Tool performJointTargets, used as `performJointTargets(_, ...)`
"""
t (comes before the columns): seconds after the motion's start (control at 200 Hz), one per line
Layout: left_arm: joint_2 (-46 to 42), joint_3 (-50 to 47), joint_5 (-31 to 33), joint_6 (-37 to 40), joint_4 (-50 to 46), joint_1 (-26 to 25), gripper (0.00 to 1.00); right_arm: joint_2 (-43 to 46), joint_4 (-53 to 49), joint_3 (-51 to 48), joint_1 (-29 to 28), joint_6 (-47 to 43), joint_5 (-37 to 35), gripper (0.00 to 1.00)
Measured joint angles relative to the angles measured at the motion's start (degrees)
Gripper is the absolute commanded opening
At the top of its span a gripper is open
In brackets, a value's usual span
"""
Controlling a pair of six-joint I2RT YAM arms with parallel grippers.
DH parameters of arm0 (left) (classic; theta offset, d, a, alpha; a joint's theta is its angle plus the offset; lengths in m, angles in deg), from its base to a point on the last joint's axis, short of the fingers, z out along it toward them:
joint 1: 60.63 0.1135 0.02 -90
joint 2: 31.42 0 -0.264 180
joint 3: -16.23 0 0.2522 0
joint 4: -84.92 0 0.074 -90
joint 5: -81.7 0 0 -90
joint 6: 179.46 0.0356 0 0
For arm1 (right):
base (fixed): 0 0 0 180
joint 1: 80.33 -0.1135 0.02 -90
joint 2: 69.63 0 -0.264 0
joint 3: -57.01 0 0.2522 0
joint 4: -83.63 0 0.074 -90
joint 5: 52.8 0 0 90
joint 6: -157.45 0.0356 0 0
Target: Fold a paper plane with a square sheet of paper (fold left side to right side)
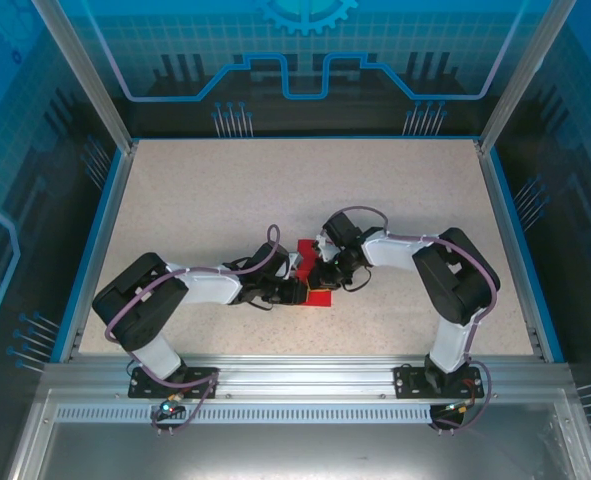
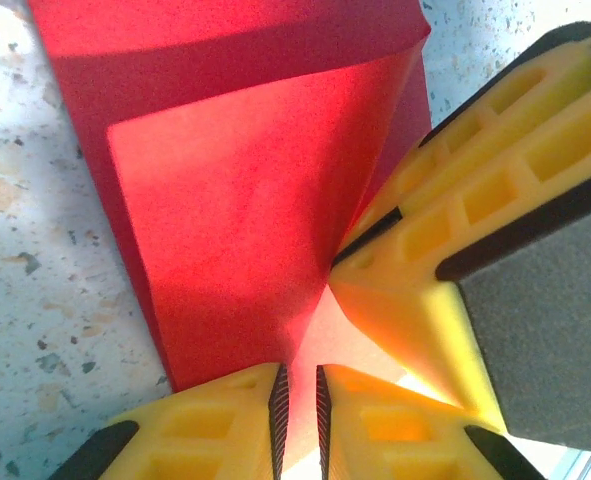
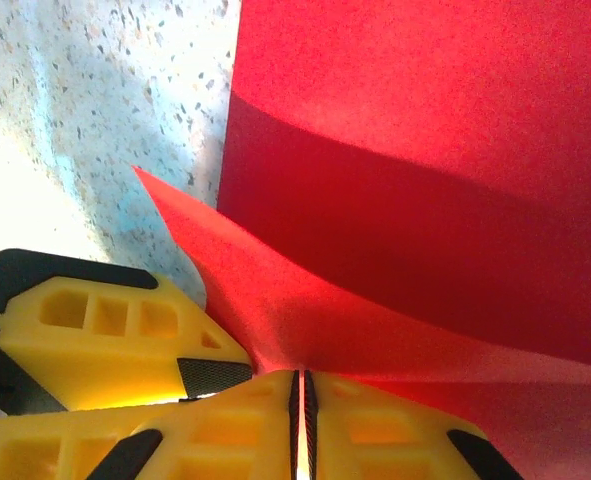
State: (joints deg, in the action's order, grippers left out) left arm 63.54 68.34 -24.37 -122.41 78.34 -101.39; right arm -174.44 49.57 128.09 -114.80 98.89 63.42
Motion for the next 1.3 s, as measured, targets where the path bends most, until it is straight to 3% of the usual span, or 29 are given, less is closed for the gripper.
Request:
performJointTargets(0.585, -0.11, -0.22, 0.17, 0.0, 0.17, -0.02, 0.21, -2.6, -6.27, 4.2, 1.33, -2.97, -5.11, 0.13)
performJointTargets(1.065, -0.79, -0.59, 0.17, -0.02, -0.35, -0.02, 0.21, 0.39, -10.16, 4.11, 13.2, -8.04, -6.21, 0.14)
performJointTargets(1.301, -1.6, -0.66, 0.22, -0.02, -2.14, -0.02, 0.22, 6.71, -7.76, 2.23, 10.23, -6.4, -2.08, 0.14)
